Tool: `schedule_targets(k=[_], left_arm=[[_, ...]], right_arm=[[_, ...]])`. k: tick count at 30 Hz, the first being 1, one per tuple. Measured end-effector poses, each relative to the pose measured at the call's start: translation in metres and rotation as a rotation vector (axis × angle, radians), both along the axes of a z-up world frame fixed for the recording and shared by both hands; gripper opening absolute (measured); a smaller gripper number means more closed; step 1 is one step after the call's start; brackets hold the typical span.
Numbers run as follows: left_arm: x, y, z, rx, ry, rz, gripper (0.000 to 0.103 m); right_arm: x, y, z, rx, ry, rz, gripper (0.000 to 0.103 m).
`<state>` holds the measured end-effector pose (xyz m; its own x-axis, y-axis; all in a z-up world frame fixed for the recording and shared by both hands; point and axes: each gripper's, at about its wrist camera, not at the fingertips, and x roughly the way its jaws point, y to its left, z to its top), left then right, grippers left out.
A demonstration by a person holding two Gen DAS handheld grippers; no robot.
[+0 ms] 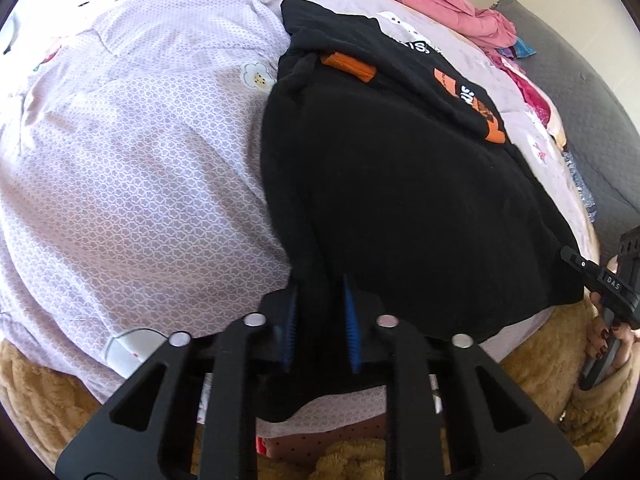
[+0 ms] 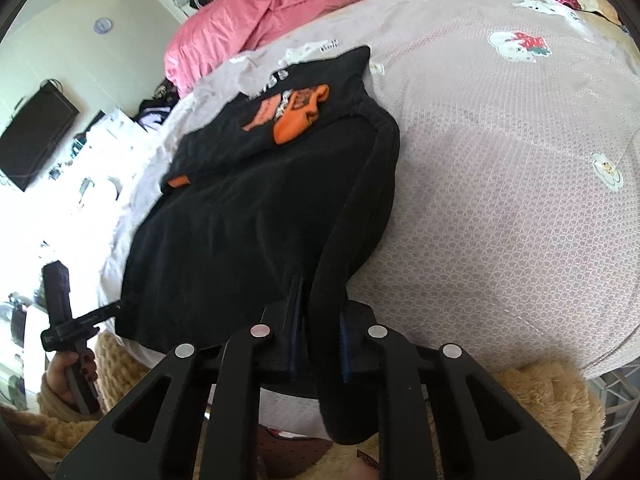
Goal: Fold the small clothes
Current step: 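Lift the hem with both grippers and fold it toward the collar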
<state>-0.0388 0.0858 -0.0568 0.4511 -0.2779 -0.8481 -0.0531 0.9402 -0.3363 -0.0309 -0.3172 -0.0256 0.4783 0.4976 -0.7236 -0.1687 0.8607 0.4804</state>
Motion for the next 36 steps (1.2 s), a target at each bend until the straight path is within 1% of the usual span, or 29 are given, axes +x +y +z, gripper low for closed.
schedule_targets(k=[2, 3, 6, 8, 10, 14, 19, 22, 27, 31, 36], left_arm=[[-0.002, 0.009, 0.004, -0.051, -0.007, 0.016, 0.005], [-0.003, 0.011, 0.008, -0.059, -0.016, 0.02, 0.005], [-0.004, 0.014, 0.023, -0.049, -0.061, 0.031, 0.004], [-0.003, 0.017, 0.034, -0.052, -0.091, 0.038, 0.004], [-0.002, 0.02, 0.045, -0.057, -0.122, 0.044, 0.004], [0.006, 0.02, 0.066, -0.043, -0.176, 0.037, 0.004], [0.018, 0.022, 0.083, -0.034, -0.228, 0.04, 0.004], [0.023, 0.023, 0.09, -0.033, -0.252, 0.047, 0.004], [0.032, 0.028, 0.097, -0.053, -0.282, 0.069, 0.004], [0.039, 0.032, 0.1, -0.065, -0.294, 0.083, 0.004], [0.052, 0.036, 0.104, -0.07, -0.315, 0.11, 0.004]], right_arm=[[-0.001, -0.004, 0.007, 0.031, -0.024, -0.008, 0.012], [-0.001, -0.006, 0.01, 0.041, -0.034, -0.012, 0.012], [0.002, -0.012, 0.022, 0.071, -0.068, -0.02, 0.012], [0.005, -0.015, 0.031, 0.079, -0.101, -0.032, 0.008], [0.008, -0.018, 0.039, 0.093, -0.127, -0.037, 0.008], [0.018, -0.016, 0.053, 0.09, -0.176, -0.04, 0.008], [0.033, -0.015, 0.066, 0.085, -0.215, -0.047, 0.008], [0.038, -0.019, 0.072, 0.099, -0.231, -0.068, 0.008], [0.047, -0.027, 0.078, 0.128, -0.257, -0.111, 0.008], [0.054, -0.03, 0.08, 0.146, -0.276, -0.118, 0.008], [0.071, -0.025, 0.088, 0.138, -0.298, -0.12, 0.008]])
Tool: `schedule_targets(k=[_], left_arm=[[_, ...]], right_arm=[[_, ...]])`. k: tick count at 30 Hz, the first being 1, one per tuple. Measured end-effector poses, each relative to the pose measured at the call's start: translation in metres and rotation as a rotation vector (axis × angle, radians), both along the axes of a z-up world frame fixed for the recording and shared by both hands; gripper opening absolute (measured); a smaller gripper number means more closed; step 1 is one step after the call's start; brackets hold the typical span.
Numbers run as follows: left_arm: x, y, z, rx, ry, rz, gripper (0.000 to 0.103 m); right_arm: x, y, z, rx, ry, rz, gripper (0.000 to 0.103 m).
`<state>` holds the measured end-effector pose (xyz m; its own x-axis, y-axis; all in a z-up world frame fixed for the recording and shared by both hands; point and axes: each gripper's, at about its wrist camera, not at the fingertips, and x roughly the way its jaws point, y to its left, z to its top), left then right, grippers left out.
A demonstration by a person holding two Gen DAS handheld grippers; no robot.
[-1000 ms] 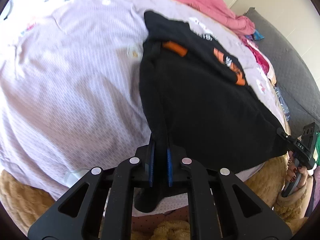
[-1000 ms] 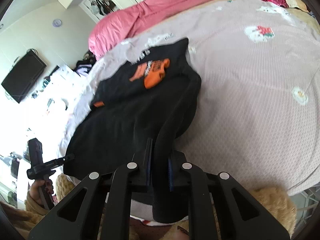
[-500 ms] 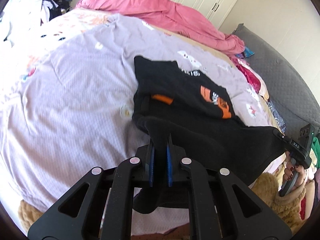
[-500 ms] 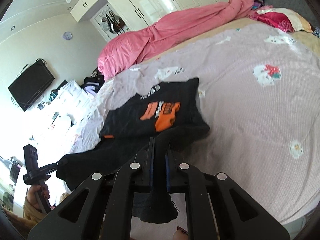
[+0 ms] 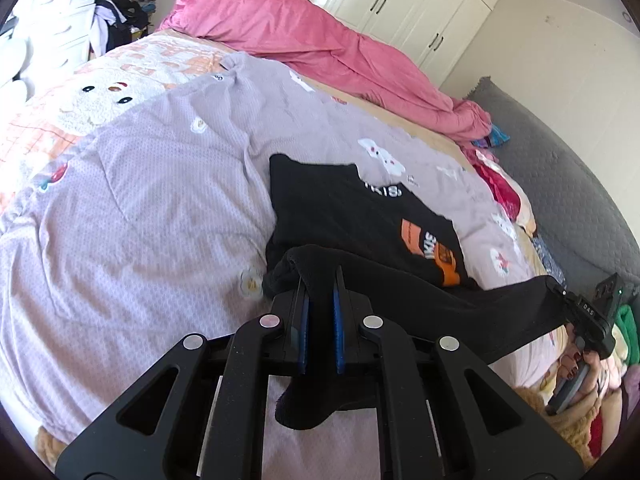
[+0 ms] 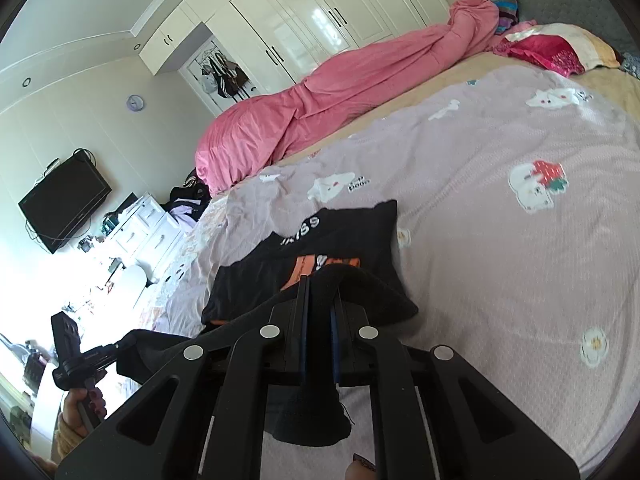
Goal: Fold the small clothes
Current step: 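Lift the hem with both grippers and fold it toward the collar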
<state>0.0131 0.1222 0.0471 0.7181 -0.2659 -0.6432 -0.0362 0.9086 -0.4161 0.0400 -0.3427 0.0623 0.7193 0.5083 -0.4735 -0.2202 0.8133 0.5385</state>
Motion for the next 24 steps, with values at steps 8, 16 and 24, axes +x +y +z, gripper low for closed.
schedule_targets(k=[8, 16, 24], left_arm=[[0.022, -0.002, 0.008, 0.024, -0.027, 0.023, 0.004], [0.046, -0.002, 0.011, 0.04, -0.038, 0.023, 0.004], [0.072, 0.0, 0.008, 0.046, -0.032, 0.032, 0.004]], right_arm=[[0.027, 0.001, 0.004, 0.014, -0.009, -0.026, 0.008], [0.052, 0.003, 0.001, 0.008, 0.008, -0.044, 0.008], [0.075, 0.009, -0.004, -0.012, 0.017, -0.063, 0.008]])
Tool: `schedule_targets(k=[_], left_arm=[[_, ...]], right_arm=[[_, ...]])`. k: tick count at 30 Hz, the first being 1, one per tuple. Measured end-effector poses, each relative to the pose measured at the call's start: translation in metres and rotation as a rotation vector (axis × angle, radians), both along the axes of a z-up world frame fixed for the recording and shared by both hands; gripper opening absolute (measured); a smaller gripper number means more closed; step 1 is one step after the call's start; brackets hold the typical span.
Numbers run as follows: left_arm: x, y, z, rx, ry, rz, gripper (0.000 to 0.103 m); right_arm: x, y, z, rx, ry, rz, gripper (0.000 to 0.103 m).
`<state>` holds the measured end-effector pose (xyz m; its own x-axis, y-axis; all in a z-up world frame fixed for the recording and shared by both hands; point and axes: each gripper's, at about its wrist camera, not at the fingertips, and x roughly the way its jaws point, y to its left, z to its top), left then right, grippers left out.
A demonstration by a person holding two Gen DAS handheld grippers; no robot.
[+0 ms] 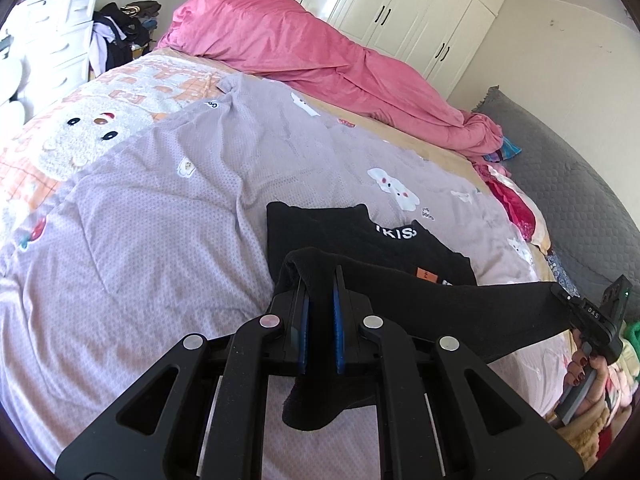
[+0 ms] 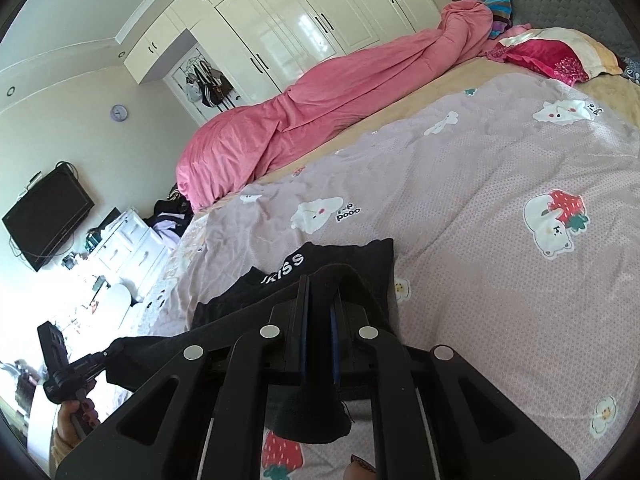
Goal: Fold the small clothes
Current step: 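Lift the hem with both grippers and fold it toward the collar, then lay the hem on the shirt and open both grippers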
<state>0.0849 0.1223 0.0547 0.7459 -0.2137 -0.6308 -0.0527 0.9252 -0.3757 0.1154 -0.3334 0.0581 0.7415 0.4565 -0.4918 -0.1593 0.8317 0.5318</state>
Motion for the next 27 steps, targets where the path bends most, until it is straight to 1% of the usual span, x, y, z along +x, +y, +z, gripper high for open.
schedule_targets(k=[10, 18, 19, 21, 22, 23, 24, 25, 26, 27], left_arm=[[0.036, 0.003, -0.02, 0.018, 0.037, 0.018, 0.004], [0.058, 0.003, -0.043, 0.033, 0.075, 0.041, 0.004], [0.06, 0.003, -0.046, 0.035, 0.079, 0.045, 0.005], [0.063, 0.004, -0.05, 0.043, 0.082, 0.06, 0.009], [0.063, 0.005, -0.052, 0.054, 0.082, 0.075, 0.018], [0.063, 0.006, -0.053, 0.055, 0.083, 0.08, 0.023], [0.063, 0.008, -0.053, 0.05, 0.082, 0.085, 0.026], [0.061, 0.01, -0.053, 0.045, 0.079, 0.091, 0.029], [0.059, 0.011, -0.052, 0.044, 0.078, 0.093, 0.032], [0.058, 0.012, -0.051, 0.044, 0.075, 0.095, 0.034]], right_arm=[[0.026, 0.004, -0.017, -0.025, 0.033, -0.023, 0.008], [0.045, 0.015, -0.037, -0.092, 0.07, -0.039, 0.008], [0.046, 0.016, -0.039, -0.1, 0.074, -0.041, 0.008], [0.05, 0.019, -0.045, -0.118, 0.088, -0.043, 0.01], [0.051, 0.02, -0.047, -0.126, 0.094, -0.044, 0.011], [0.052, 0.02, -0.049, -0.132, 0.099, -0.046, 0.02], [0.052, 0.02, -0.051, -0.14, 0.103, -0.054, 0.041], [0.051, 0.019, -0.052, -0.142, 0.102, -0.06, 0.05], [0.05, 0.017, -0.052, -0.142, 0.098, -0.075, 0.055], [0.05, 0.015, -0.052, -0.139, 0.099, -0.077, 0.055]])
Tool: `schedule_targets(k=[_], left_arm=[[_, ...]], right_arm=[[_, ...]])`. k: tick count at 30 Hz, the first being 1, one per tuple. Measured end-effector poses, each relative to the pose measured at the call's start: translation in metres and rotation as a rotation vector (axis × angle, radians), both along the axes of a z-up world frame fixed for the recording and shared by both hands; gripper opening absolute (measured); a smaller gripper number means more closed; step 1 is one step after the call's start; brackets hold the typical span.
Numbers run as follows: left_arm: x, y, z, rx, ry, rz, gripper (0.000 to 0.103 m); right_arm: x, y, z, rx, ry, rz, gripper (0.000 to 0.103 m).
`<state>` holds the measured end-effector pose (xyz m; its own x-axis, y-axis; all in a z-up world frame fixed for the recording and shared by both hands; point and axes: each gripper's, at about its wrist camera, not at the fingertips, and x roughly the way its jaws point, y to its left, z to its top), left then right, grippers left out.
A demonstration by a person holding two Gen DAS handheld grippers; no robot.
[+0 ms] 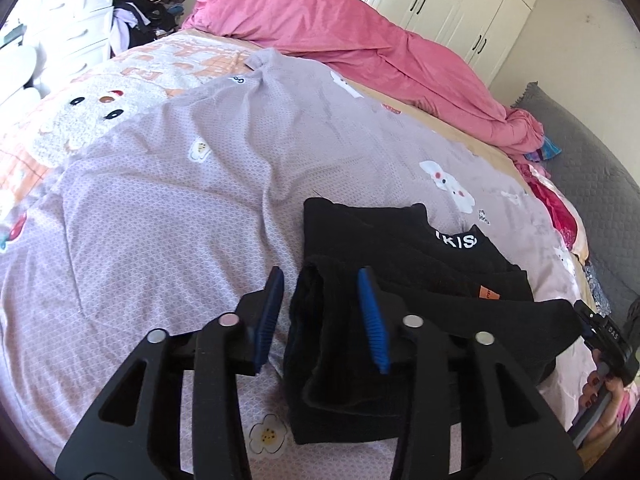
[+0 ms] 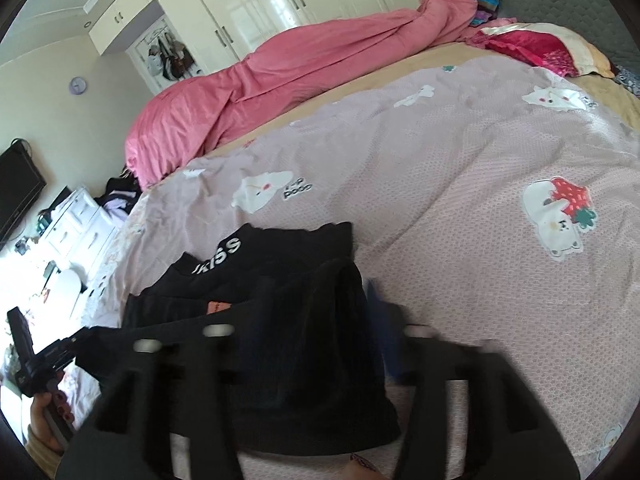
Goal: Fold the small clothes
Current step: 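Lay the hem on the shirt and open both grippers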
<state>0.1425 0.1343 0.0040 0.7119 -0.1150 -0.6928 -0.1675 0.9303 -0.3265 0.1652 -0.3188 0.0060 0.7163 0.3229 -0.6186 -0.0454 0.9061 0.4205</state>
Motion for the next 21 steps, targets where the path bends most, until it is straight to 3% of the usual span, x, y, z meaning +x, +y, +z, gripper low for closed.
schedule_targets(k=[6, 8, 16, 21], left_arm=[[-0.021, -0.002, 0.014, 0.029, -0.038, 0.007, 0.046], [-0.031, -0.003, 0.019, 0.039, -0.052, 0.007, 0.056], [-0.072, -0.01, 0.022, 0.028, -0.046, -0.019, 0.057], [-0.083, -0.024, 0.006, -0.045, 0.003, -0.073, 0.057]], right_arm=[[-0.017, -0.005, 0.009, -0.025, -0.026, -0.003, 0.058], [-0.028, -0.004, 0.013, -0.029, -0.041, 0.004, 0.061], [-0.065, 0.014, 0.015, -0.037, -0.047, 0.11, 0.073], [-0.068, 0.027, 0.001, 0.016, 0.009, 0.172, 0.073]])
